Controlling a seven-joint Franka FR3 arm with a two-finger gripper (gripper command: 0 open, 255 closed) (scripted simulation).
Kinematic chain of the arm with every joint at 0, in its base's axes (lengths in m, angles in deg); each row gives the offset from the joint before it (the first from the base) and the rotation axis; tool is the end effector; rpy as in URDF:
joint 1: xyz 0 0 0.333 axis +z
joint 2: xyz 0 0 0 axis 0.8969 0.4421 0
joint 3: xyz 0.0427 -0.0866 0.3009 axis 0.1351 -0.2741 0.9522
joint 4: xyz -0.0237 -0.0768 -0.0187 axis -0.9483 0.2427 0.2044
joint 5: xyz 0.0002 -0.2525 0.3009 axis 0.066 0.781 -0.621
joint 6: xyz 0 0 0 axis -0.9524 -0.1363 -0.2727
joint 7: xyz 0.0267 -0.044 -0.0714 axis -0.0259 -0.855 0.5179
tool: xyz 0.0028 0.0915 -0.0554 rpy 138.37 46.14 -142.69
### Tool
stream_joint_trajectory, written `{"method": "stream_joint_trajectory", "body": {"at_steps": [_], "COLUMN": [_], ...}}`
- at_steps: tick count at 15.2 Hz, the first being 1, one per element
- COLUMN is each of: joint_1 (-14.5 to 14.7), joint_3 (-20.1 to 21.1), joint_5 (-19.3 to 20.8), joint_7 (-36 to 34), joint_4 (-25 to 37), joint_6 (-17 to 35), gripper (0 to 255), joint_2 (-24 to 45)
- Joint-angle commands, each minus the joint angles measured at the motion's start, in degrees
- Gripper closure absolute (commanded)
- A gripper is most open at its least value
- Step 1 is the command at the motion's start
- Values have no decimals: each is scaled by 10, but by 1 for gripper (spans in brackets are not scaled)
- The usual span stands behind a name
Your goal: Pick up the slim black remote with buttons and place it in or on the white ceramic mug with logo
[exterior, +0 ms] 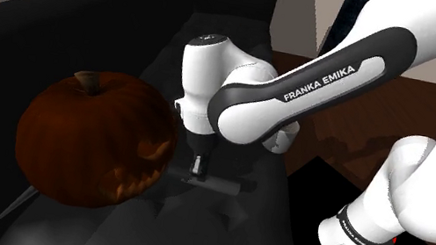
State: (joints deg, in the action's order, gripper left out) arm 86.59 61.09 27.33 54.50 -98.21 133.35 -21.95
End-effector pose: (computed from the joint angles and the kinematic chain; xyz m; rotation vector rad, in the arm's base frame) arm 0.3538 0.3244 0.3461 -2.8992 -1.0575 0.1897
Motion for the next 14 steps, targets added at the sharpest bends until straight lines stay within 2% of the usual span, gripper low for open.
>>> {"method": "stream_joint_trajectory", "body": {"at_steps": [1, 14], "joint_1": [0, -1], "joint_3": [-1, -8], "joint_5": [-2, -9], "joint_7": [1, 2], "joint_4": [6, 61], "joint_6": [-17, -121], "gripper": [255, 255], "joint_2": [-10, -61]}}
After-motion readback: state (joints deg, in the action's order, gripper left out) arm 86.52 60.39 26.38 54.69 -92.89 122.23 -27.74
